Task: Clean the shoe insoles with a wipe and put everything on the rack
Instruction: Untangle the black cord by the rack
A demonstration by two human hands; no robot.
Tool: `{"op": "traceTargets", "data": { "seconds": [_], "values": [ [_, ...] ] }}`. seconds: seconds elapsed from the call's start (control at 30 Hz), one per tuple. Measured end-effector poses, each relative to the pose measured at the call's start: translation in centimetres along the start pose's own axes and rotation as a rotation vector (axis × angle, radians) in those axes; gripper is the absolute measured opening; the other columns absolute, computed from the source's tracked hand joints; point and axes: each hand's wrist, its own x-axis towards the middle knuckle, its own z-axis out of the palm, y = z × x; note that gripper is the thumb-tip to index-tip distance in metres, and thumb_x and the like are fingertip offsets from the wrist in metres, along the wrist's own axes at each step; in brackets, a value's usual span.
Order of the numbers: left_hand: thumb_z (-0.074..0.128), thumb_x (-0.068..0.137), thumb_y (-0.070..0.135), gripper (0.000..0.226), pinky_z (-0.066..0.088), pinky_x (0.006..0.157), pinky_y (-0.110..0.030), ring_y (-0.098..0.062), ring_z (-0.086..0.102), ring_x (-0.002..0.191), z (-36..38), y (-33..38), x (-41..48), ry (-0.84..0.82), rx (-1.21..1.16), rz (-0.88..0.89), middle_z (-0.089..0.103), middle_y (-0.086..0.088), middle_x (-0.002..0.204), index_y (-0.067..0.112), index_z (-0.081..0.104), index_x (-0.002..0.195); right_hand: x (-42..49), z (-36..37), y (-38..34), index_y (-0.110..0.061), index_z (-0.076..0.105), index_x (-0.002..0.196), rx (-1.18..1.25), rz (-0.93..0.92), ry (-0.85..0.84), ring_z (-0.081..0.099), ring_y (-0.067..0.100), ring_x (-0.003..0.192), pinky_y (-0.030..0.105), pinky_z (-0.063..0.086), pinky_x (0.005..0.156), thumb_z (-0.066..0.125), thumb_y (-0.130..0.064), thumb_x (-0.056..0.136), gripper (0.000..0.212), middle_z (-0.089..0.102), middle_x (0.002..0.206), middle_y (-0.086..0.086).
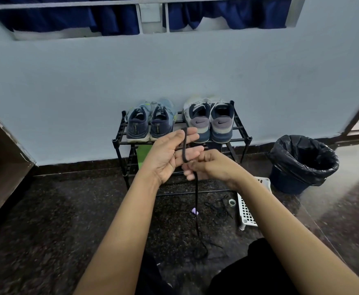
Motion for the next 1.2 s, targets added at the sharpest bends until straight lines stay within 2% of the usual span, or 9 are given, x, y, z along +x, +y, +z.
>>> {"op": "traceTargets", "data": {
  "seconds": [0.17,0.27,0.37,0.47,0.53,0.6,0.9,0.97,1.2],
  "values": [
    [0.044,0.103,0.019,0.025,0.062,0.072,-0.041,-0.027,0.073,0.085,-1.1,-0.1,0.7,0.046,0.093,0.043,0.071,-0.006,0.107,0.009,0.067,0.106,-1.3,0.0,-0.6,0.003,0.066,0.098,0.057,0.082,-0.12,0.068,0.019,0.08,0.025,0.055,0.074,0.051,-0.005,0.094,0.017,0.07,0.089,0.013],
    [0.044,0.104,0.02,0.025,0.06,0.079,-0.04,-0.025,0.071,0.095,-1.7,-0.1,0.9,0.035,0.218,0.072,0.072,-0.002,0.108,0.014,0.068,0.105,-1.8,-0.1,-2.0,0.0,0.067,0.097,0.072,0.082,-0.121,0.069,0.018,0.079,0.024,0.055,0.073,0.052,-0.006,0.094,0.017,0.071,0.089,0.012],
    [0.046,0.103,0.018,0.024,0.057,0.077,-0.033,-0.013,0.068,0.082,-2.0,-0.2,0.9,-0.003,0.316,0.084,0.073,0.004,0.095,0.016,0.069,0.101,-1.8,-0.1,-4.1,-0.002,0.068,0.096,0.124,0.035,-0.088,0.069,0.015,0.075,0.022,0.054,0.067,0.052,-0.008,0.093,0.017,0.072,0.088,0.01],
    [0.051,0.101,0.016,0.017,0.053,0.086,-0.049,-0.013,0.062,0.072,-1.8,-0.5,0.7,-0.072,0.335,0.061,0.065,0.004,0.074,0.013,0.067,0.098,-1.0,-0.3,-6.4,-0.004,0.068,0.093,0.16,-0.046,-0.016,0.068,0.011,0.07,0.022,0.055,0.064,0.052,-0.009,0.093,0.017,0.072,0.083,0.006],
    [0.053,0.1,0.02,0.019,0.052,0.093,-0.054,-0.022,0.069,0.093,-1.7,-0.5,0.7,-0.104,0.359,0.04,0.071,-0.005,0.096,0.01,0.067,0.109,-0.3,-0.7,-7.7,-0.005,0.069,0.09,0.192,-0.072,0.071,0.066,0.01,0.065,0.022,0.057,0.068,0.054,-0.01,0.093,0.016,0.072,0.076,0.004],
    [0.051,0.1,0.019,0.023,0.052,0.093,-0.054,-0.027,0.068,0.107,-1.7,-0.5,0.6,-0.127,0.364,0.008,0.071,-0.009,0.114,0.007,0.065,0.114,0.5,-1.2,-8.6,-0.007,0.069,0.088,0.239,-0.079,0.142,0.065,0.008,0.061,0.022,0.057,0.069,0.056,-0.012,0.092,0.015,0.071,0.073,0.001],
    [0.044,0.102,0.017,0.025,0.055,0.085,-0.055,-0.031,0.069,0.105,-2.1,-0.4,0.4,-0.282,0.263,-0.033,0.073,-0.012,0.107,0.006,0.066,0.104,3.4,-2.7,-7.1,-0.009,0.065,0.08,0.452,-0.111,0.389,0.061,0.007,0.055,0.026,0.056,0.071,0.051,-0.008,0.093,0.019,0.067,0.064,-0.002],
    [0.043,0.101,0.016,0.024,0.056,0.081,-0.055,-0.03,0.07,0.101,-2.1,-0.4,0.4,-0.285,0.223,-0.039,0.074,-0.011,0.103,0.005,0.065,0.101,3.7,-2.7,-6.3,-0.011,0.064,0.08,0.434,-0.067,0.403,0.059,0.007,0.055,0.021,0.054,0.062,0.051,-0.009,0.094,0.019,0.066,0.067,0.0],
    [0.047,0.101,0.02,0.025,0.057,0.08,-0.054,-0.034,0.069,0.104,-2.1,-0.7,0.6,-0.254,0.309,-0.059,0.073,-0.014,0.105,0.005,0.066,0.104,2.7,-3.3,-7.5,-0.011,0.066,0.083,0.51,-0.205,0.35,0.057,0.007,0.056,0.024,0.052,0.07,0.054,-0.013,0.092,0.015,0.065,0.067,-0.003]
  ]
}}
